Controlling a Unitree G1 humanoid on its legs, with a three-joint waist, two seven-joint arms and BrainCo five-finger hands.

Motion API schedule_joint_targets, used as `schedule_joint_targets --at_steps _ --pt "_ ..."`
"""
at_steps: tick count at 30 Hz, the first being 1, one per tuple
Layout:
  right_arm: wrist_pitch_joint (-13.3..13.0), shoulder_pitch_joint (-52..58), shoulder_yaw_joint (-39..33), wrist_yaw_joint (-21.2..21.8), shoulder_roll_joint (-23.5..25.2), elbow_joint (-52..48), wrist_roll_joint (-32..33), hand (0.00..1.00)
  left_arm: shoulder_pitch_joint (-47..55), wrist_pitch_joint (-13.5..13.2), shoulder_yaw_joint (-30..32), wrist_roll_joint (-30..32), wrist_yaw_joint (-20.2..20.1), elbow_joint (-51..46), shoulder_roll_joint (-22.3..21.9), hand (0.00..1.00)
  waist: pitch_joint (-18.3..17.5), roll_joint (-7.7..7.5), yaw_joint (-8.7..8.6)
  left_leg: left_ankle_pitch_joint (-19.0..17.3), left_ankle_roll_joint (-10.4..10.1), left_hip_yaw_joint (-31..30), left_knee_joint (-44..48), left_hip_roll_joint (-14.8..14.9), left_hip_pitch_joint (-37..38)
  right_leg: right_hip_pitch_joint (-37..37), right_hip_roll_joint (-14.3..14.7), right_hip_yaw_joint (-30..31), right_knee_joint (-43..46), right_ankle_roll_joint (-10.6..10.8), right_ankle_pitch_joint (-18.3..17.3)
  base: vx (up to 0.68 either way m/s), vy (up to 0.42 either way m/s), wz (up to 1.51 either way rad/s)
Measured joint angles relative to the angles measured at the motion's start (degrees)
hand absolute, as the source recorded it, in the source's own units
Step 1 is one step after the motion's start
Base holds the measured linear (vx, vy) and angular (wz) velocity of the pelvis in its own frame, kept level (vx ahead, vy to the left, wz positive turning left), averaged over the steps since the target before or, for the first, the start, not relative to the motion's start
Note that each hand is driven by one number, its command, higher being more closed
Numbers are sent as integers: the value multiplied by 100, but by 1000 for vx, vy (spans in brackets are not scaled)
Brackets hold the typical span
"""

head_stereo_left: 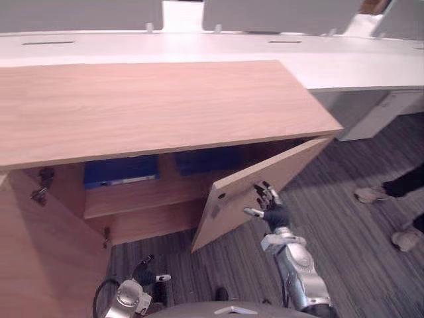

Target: Walk over to the cabinet, pick up the folder, carry it to the office cabinet, place the folder inside the office cabinet, then close the office cabinet door

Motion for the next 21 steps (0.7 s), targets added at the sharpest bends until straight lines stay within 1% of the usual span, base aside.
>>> schedule_joint_targets --at_steps 1,4,7,9,14,16,17,21 --pt "-77 -118 -121 -91 -33 118 10 0 -1 -3 59 -4 21 2 12 0 63 70 8 63 86 -105 1 -34 -65 4 -24 -132 -44 9 40 96 64 50" --pt "-116 -457 -154 -125 -61 429 9 0 35 -5 264 -36 49 21 35 0 196 179 25 92 110 -258 1 -84 -84 74 -57 -274 -65 17 49 52 34 29" --pt "-115 -723 -168 -243 -90 697 -15 0 3 -25 407 -226 111 63 29 0 256 202 121 118 97 -400 -1 -86 -98 112 -43 -370 -80 -5 32 -14 -4 17" --pt "-111 -807 -172 -249 -94 856 -68 0 1 -43 416 -229 154 77 26 0 317 214 114 109 78 -504 -2 -81 -107 170 -31 -494 -74 -72 -56 -41 -11 34" --pt "-101 -777 -150 -245 -14 1081 -437 0 12 -48 640 -234 167 251 -41 0 367 223 165 109 60 -591 -3 -72 -139 176 -19 -586 -45 -41 -138 -21 -9 12" --pt "-103 -635 -151 -236 33 1094 -865 0 41 -48 675 -261 172 263 -54 0 370 216 170 96 61 -608 -2 -84 -134 195 -27 -600 -46 -54 -148 36 -5 5" --pt "-103 -600 -149 -234 59 1130 -975 0 55 -48 705 -270 173 263 -73 0 373 210 168 89 57 -609 -2 -88 -123 208 -30 -602 -46 -56 -152 40 -2 4" --pt "-92 -332 -99 -205 199 1695 -1510 0 7 -51 756 -335 178 263 -147 0 402 157 164 72 40 -610 -2 -109 54 410 -43 -615 -86 -31 -145 64 -13 1"
